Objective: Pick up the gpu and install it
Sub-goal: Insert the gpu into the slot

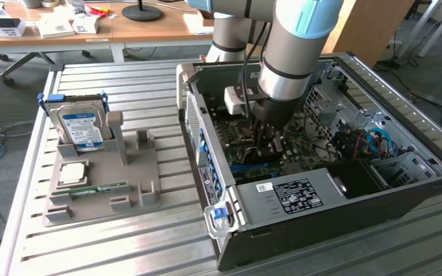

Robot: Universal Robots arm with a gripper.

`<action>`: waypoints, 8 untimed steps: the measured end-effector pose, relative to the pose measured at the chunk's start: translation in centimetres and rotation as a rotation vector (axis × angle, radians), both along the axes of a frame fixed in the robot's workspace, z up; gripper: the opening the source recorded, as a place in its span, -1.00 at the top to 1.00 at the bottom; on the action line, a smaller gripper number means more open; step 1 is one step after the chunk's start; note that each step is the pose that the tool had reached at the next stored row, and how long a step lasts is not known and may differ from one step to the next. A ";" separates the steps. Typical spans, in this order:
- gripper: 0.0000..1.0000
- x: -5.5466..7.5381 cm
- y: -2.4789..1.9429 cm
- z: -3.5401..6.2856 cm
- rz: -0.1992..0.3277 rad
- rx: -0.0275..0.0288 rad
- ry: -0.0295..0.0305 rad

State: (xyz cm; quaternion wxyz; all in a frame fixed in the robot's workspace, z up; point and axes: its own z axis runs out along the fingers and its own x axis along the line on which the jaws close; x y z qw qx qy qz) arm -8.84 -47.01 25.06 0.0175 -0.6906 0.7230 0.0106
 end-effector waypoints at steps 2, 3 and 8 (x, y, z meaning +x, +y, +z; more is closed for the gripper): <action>0.47 0.0 0.00 -0.03 0.000 -0.0003 0.0001; 0.47 0.0 0.00 -0.03 0.000 -0.0002 0.0002; 0.47 0.0 0.00 -0.04 0.000 0.0000 0.0000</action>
